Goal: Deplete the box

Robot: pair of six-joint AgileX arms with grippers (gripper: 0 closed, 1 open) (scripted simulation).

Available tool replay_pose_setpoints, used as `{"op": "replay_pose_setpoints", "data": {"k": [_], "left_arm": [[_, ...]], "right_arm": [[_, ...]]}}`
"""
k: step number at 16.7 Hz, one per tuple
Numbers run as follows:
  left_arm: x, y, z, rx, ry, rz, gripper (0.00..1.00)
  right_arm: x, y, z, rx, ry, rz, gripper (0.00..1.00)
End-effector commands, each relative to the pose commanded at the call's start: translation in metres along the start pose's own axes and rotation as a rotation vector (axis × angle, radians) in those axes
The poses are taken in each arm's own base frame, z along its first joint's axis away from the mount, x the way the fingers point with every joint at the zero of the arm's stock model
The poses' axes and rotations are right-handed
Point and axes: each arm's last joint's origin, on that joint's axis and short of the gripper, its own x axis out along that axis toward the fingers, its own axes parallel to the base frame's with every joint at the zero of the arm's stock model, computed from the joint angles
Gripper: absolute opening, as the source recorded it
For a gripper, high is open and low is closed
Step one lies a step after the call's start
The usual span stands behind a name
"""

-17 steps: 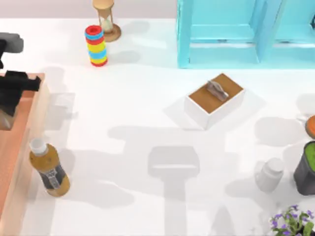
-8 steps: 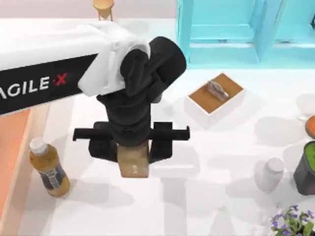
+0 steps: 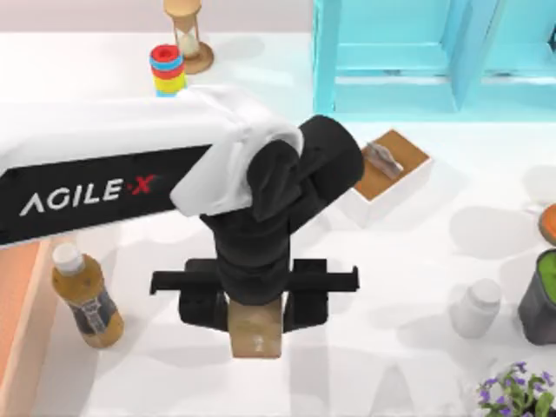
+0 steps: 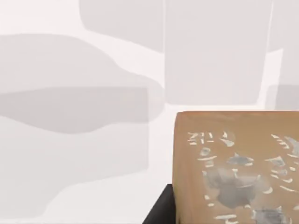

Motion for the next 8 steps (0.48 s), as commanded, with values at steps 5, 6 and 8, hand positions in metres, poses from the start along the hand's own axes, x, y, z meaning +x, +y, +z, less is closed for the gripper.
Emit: {"op": "replay_pose_setpoints", "data": {"k": [5,6,8], "left_arm": [[0.022,0.001,0.001,-0.011,0.012,0.009,0.00],[0.028,0.001,0.000,-0.009,0.012,0.009,0.00],[0.040,0.000,-0.001,-0.003,0.008,0.006,0.00]], "right_arm": [[0.000,0.000,0.000,0.000,0.000,0.000,1.00],[0.000,0.000,0.000,0.000,0.000,0.000,1.00],[0.000,0.000,0.000,0.000,0.000,0.000,1.00]]}}
